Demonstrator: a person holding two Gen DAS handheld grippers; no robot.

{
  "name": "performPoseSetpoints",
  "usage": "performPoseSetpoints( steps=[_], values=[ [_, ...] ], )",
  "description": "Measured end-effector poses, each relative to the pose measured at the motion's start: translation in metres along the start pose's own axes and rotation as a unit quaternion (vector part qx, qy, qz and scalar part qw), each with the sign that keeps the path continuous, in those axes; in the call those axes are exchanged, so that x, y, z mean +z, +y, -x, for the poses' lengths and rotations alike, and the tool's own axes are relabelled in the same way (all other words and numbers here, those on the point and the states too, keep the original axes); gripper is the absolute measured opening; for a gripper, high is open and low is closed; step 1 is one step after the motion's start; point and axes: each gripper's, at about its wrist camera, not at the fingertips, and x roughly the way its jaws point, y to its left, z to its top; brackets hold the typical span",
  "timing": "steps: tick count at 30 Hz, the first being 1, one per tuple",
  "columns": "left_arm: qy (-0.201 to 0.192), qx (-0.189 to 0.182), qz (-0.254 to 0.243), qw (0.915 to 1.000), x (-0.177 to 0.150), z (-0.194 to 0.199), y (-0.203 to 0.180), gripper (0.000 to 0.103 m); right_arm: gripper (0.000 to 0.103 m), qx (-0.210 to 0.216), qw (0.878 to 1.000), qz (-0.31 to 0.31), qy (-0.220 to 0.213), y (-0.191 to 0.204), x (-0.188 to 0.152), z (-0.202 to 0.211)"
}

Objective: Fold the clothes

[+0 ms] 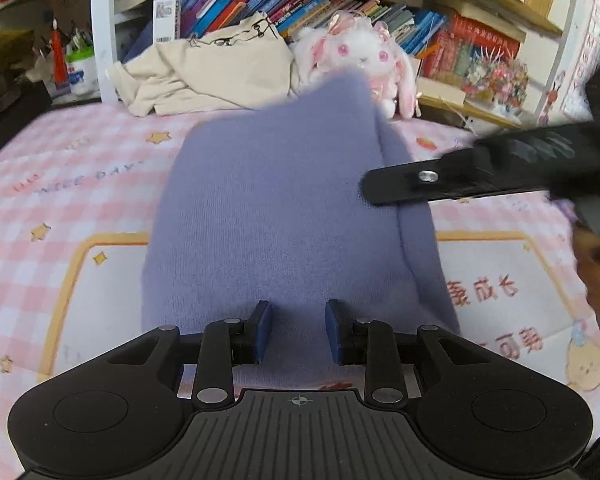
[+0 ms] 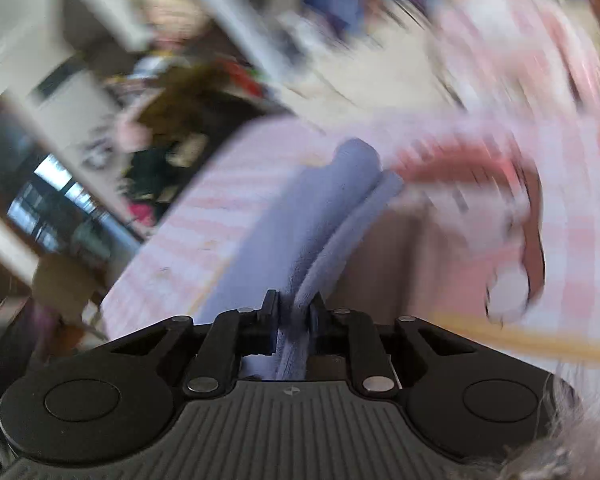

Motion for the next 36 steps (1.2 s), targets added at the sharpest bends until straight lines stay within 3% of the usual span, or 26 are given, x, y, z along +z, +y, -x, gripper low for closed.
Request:
performPoseSetpoints(
  steps=[3, 5, 8, 10, 12, 15, 18, 19, 22, 25, 27, 29, 31, 32, 35, 36],
  values=[
    [0.003, -0.001, -0.006, 1.0, 0.001, -0.001, -0.002, 0.03, 0.016, -0.076, 0.994, -0.059, 0.047, -0.031, -0.018, -0.033],
    [0.005, -0.002, -0.01, 0.9999, 0.002, -0.002, -0.004, 0.031, 0.017, -0.06, 0.992, -0.105, 0.041, -0.044, -0.02, -0.032],
    [-0.029, -0.004, -0.008, 0.9995, 0.004, 0.013, 0.002, 0.032, 0.041, -0.032, 0.99, -0.134, 0.036, -0.051, -0.018, -0.023],
    [-0.056, -0.004, -0.001, 0.9984, 0.006, 0.026, 0.009, 0.032, 0.047, -0.02, 0.989, -0.144, 0.037, -0.049, -0.015, -0.018],
    [-0.07, -0.002, 0.017, 0.9974, 0.006, 0.03, 0.02, 0.032, 0.047, -0.025, 0.986, -0.158, 0.044, -0.048, -0.011, -0.023],
    [-0.071, 0.003, 0.033, 0.9969, 0.011, 0.022, 0.033, 0.031, 0.034, -0.064, 0.983, -0.164, 0.06, -0.043, -0.002, -0.041],
    [-0.067, 0.007, 0.05, 0.9964, 0.02, 0.006, 0.043, 0.027, 0.017, -0.114, 0.988, -0.07, 0.074, -0.013, 0.007, -0.047],
    [-0.066, 0.008, 0.053, 0.9964, 0.022, 0.002, 0.045, 0.027, 0.016, -0.124, 0.99, -0.026, 0.068, -0.001, 0.008, -0.043],
    [-0.062, 0.009, 0.052, 0.9967, 0.02, -0.005, 0.047, 0.027, 0.016, -0.112, 0.991, 0.07, -0.012, 0.024, 0.003, -0.018],
    [-0.059, 0.002, 0.056, 0.9967, 0.018, -0.009, 0.049, 0.027, 0.019, -0.147, 0.988, 0.02, 0.052, 0.001, -0.006, -0.046],
    [-0.056, 0.004, 0.048, 0.9973, 0.019, -0.009, 0.047, 0.029, 0.02, -0.128, 0.989, -0.057, 0.048, -0.023, -0.01, -0.048],
    [-0.054, 0.007, 0.041, 0.9977, 0.02, -0.004, 0.046, 0.03, 0.028, -0.122, 0.99, -0.059, 0.04, -0.02, -0.011, -0.043],
    [-0.06, 0.003, 0.05, 0.9969, 0.021, 0.006, 0.049, 0.03, 0.046, -0.117, 0.991, -0.055, 0.033, -0.015, -0.011, -0.036],
    [-0.065, 0.0, 0.054, 0.9964, 0.02, 0.011, 0.051, 0.03, 0.047, -0.114, 0.992, -0.053, 0.029, -0.012, -0.011, -0.033],
    [-0.065, -0.008, 0.068, 0.9955, 0.017, 0.015, 0.055, 0.03, 0.045, -0.107, 0.993, -0.046, 0.018, -0.004, -0.012, -0.024],
    [-0.06, -0.009, 0.07, 0.9957, 0.016, 0.014, 0.056, 0.03, 0.029, -0.105, 0.993, -0.044, 0.014, -0.001, -0.012, -0.021]
  ],
)
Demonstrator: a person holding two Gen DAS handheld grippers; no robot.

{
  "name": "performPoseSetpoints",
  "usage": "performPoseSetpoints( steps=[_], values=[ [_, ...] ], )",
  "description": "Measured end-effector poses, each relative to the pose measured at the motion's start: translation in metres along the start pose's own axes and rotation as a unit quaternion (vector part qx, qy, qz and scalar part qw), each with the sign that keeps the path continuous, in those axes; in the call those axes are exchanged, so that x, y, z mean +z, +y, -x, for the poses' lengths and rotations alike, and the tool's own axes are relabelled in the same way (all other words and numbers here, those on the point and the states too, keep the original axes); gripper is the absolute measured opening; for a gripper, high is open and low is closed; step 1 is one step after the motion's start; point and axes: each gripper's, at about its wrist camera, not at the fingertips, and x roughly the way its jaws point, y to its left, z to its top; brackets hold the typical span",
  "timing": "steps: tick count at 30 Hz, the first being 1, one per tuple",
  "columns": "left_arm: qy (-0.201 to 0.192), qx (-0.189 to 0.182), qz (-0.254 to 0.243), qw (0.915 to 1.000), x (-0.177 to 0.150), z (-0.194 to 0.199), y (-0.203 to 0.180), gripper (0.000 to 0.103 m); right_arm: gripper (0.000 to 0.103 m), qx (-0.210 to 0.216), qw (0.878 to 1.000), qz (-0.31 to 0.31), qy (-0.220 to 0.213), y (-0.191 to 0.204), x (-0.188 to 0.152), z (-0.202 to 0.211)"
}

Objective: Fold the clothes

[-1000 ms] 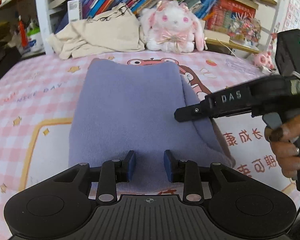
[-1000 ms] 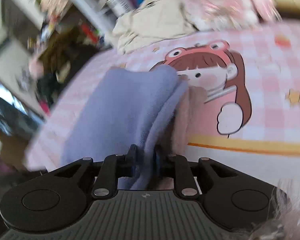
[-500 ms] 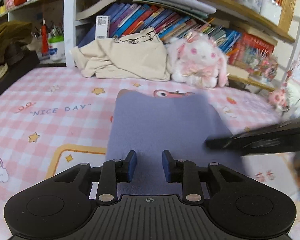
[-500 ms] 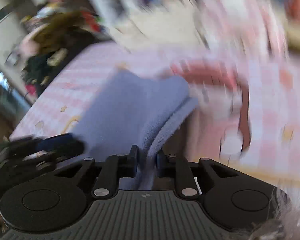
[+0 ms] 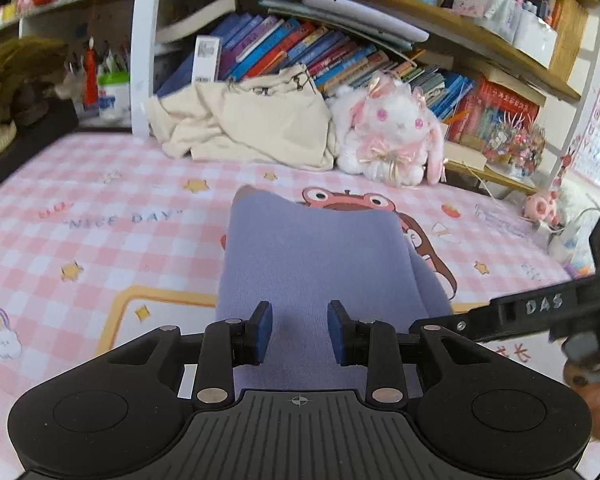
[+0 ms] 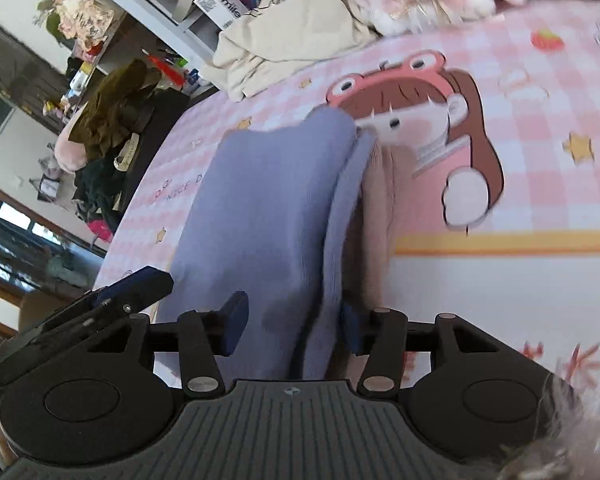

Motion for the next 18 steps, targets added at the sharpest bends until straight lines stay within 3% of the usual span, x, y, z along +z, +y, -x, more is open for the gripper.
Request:
performPoseSetpoints(
  steps=[1, 6, 8, 11, 12, 14, 15, 16, 18],
  values=[
    [0.009, 0.003, -0.003, 0.9999, 0.0, -0.005, -0.001, 0.028, 0.015, 0.003, 1.0, 0.002, -0.004, 0.002, 0.0, 0.004],
    [0.026, 0.017, -0.024, 0.9992, 0.005, -0.021, -0.008, 0.028, 0.013, 0.015, 1.0, 0.011, -0.023, 0.011, -0.003, 0.022],
    [0.027, 0.017, -0.021, 0.9993, 0.004, -0.021, -0.007, 0.029, 0.013, -0.013, 1.0, -0.008, 0.021, 0.004, -0.009, 0.004],
    [0.025, 0.022, -0.022, 0.9992, 0.004, -0.015, -0.009, 0.032, 0.016, -0.001, 0.996, -0.071, 0.045, -0.015, -0.012, -0.006],
    [0.02, 0.024, -0.018, 0.9993, 0.005, -0.009, -0.008, 0.032, 0.019, 0.002, 0.996, -0.08, 0.045, -0.017, -0.011, -0.001],
    [0.003, 0.031, -0.007, 0.9995, 0.005, 0.006, -0.005, 0.049, 0.035, 0.004, 0.997, -0.074, 0.023, -0.017, -0.008, 0.016],
    [-0.006, 0.036, 0.0, 0.9993, 0.005, 0.013, -0.003, 0.054, 0.056, 0.006, 0.997, -0.073, 0.013, -0.019, -0.008, 0.023],
    [-0.014, 0.041, 0.01, 0.999, 0.003, 0.021, 0.0, 0.064, 0.065, 0.007, 0.997, -0.076, 0.007, -0.021, -0.008, 0.029],
    [-0.017, 0.045, 0.029, 0.9984, 0.0, 0.029, 0.008, 0.069, 0.068, 0.009, 0.996, -0.09, 0.011, -0.027, -0.01, 0.033]
  ],
)
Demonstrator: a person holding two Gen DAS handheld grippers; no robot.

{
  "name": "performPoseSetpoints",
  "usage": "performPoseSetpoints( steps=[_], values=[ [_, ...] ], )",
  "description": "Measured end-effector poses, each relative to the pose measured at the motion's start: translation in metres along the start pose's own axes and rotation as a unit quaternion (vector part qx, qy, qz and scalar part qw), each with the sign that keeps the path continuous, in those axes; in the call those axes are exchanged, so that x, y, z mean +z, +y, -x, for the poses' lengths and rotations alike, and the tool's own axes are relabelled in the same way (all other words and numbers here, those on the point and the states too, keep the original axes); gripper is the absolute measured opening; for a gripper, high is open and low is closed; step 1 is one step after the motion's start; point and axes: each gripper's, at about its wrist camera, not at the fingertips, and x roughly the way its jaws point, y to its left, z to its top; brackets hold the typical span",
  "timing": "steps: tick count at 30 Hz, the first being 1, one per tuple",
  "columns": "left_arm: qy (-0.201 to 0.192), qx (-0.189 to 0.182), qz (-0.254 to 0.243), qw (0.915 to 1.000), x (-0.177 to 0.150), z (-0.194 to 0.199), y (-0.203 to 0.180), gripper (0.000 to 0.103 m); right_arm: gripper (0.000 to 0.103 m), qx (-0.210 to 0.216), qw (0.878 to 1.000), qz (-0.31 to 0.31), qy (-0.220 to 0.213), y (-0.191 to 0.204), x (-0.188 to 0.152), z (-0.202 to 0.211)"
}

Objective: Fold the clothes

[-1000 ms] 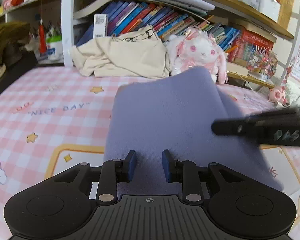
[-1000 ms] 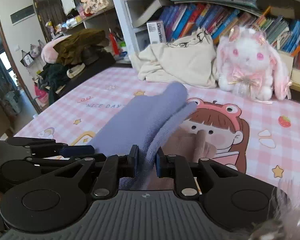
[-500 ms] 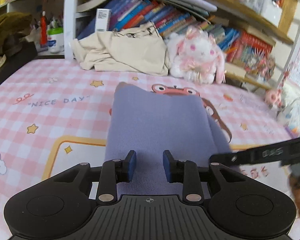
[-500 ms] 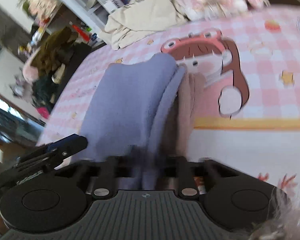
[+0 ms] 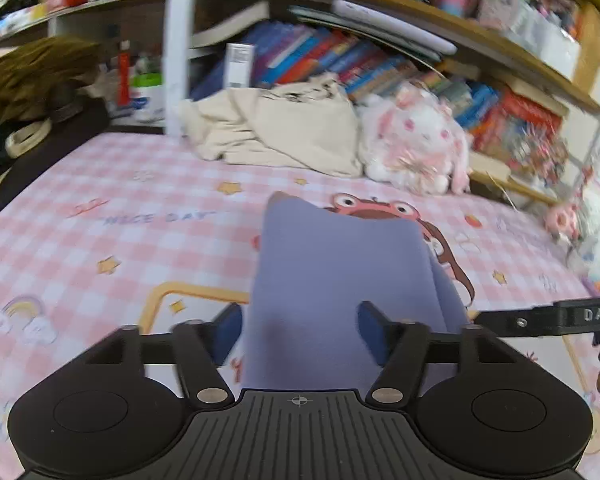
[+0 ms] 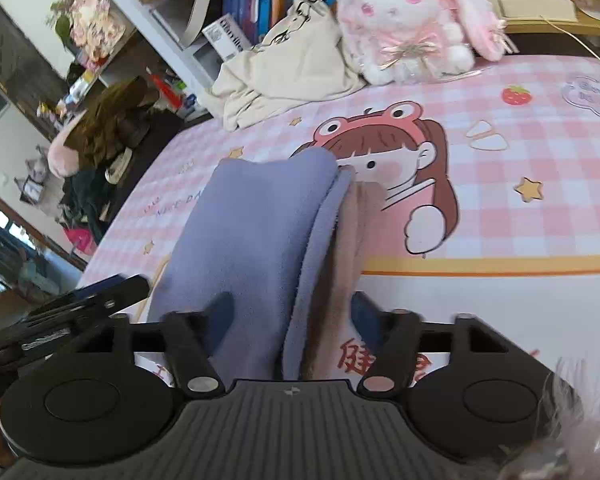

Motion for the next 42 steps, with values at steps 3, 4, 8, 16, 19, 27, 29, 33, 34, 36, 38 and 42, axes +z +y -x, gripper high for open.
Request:
performPoseSetpoints(
  steps=[3, 4, 8, 16, 19, 27, 29, 33, 34, 36, 38, 42],
  values=[
    [0.023, 0.004, 0.025, 0.9994, -0.002, 0.0, 0.012, 0.072, 0.072, -0.004, 1.0, -0.026, 0.013, -0.002, -0.006, -0.005],
    [0.032, 0.002, 0.029, 0.9991, -0.002, -0.002, 0.015, 0.073, 0.074, -0.006, 0.999, -0.035, 0.017, -0.003, -0.009, -0.007],
    [0.054, -0.02, 0.035, 0.9977, -0.002, -0.014, 0.026, 0.077, 0.078, -0.011, 0.997, -0.069, 0.035, -0.006, -0.017, -0.014],
    [0.111, -0.124, 0.139, 0.9762, 0.011, -0.062, 0.072, 0.077, 0.076, -0.031, 0.988, -0.148, 0.03, -0.007, -0.011, -0.029],
    [0.136, -0.143, 0.148, 0.9692, 0.014, -0.083, 0.076, 0.073, 0.071, -0.044, 0.984, -0.17, 0.026, -0.007, -0.007, -0.037],
    [0.168, -0.183, 0.159, 0.9555, 0.012, -0.108, 0.073, 0.056, 0.037, -0.1, 0.988, -0.118, -0.004, 0.021, -0.01, -0.043],
    [0.167, -0.174, 0.136, 0.961, 0.014, -0.105, 0.066, 0.051, 0.03, -0.12, 0.988, -0.093, -0.012, 0.032, -0.011, -0.042],
    [0.127, -0.119, -0.008, 0.9847, 0.021, -0.078, 0.028, 0.046, 0.026, -0.166, 0.985, 0.001, -0.037, 0.064, -0.018, -0.04],
    [0.12, -0.111, -0.033, 0.9861, 0.022, -0.074, 0.022, 0.046, 0.026, -0.161, 0.986, -0.009, -0.035, 0.061, -0.02, -0.039],
    [0.128, -0.12, -0.019, 0.9844, 0.022, -0.078, 0.029, 0.05, 0.027, -0.142, 0.988, -0.048, -0.028, 0.048, -0.021, -0.038],
    [0.139, -0.142, 0.032, 0.9795, 0.022, -0.083, 0.047, 0.052, 0.035, -0.123, 0.988, -0.086, -0.021, 0.035, -0.023, -0.037],
    [0.17, -0.177, 0.112, 0.9628, 0.019, -0.094, 0.074, 0.059, 0.051, -0.076, 0.98, -0.182, -0.012, 0.004, -0.027, -0.035]
  ],
)
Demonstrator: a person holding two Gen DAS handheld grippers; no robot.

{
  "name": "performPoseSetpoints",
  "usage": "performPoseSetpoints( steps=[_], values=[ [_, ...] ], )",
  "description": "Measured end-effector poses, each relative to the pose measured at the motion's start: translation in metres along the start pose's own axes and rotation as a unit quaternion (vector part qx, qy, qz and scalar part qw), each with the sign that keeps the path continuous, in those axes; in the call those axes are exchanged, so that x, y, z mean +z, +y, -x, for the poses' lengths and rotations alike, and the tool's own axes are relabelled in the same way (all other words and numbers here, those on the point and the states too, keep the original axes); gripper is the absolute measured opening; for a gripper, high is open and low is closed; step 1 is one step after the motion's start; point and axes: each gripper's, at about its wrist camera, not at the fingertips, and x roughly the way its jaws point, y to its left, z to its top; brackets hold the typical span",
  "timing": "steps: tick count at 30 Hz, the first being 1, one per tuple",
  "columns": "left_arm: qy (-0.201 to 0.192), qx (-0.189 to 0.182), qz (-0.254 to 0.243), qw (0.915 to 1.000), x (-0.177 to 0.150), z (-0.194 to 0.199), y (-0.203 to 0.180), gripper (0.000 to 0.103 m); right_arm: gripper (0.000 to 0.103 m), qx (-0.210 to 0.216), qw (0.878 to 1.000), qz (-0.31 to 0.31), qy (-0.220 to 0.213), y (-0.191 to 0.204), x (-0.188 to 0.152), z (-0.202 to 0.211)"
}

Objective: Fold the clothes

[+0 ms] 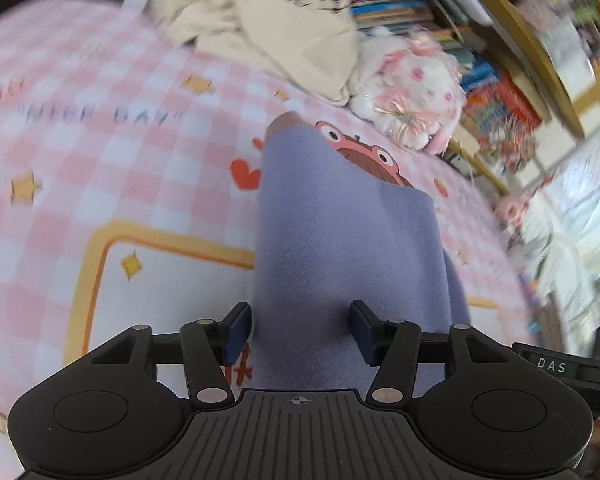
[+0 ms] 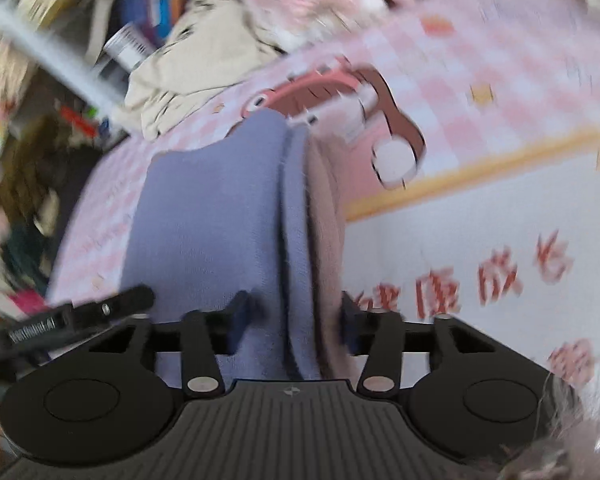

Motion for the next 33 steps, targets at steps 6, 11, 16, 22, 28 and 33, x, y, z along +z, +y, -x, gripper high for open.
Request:
performPoseSetpoints(
  steps=[6, 11, 16, 22, 28, 33],
  values=[
    [0.017, -0.048, 0.101, 0.9936, 0.005, -0.016, 0.023, 0.055, 0.045, 0.028, 0.999, -0.039, 0.006, -0.007, 0.011, -0.011],
    [0.0, 0.018, 0.008, 0.9998, 0.0, -0.01, -0.015, 0.043, 0.027, -0.028, 0.996, 0.081, -0.021, 0.027, 0.007, -0.006],
    [0.013, 0.009, 0.018, 0.9997, -0.003, -0.008, -0.011, 0.05, 0.029, -0.053, 0.99, 0.126, -0.023, 0.03, -0.003, 0.005],
    [0.026, -0.014, 0.049, 0.9984, -0.007, -0.007, 0.003, 0.062, 0.057, -0.003, 0.999, 0.036, 0.013, -0.005, 0.004, 0.003],
    [0.014, -0.021, 0.052, 0.9983, -0.009, -0.011, -0.001, 0.052, 0.042, 0.015, 0.998, 0.062, 0.02, 0.004, 0.007, -0.005],
    [-0.004, 0.019, 0.001, 0.9998, -0.013, -0.007, -0.027, 0.043, 0.028, 0.003, 0.995, 0.098, 0.007, 0.015, 0.004, -0.001]
  ],
)
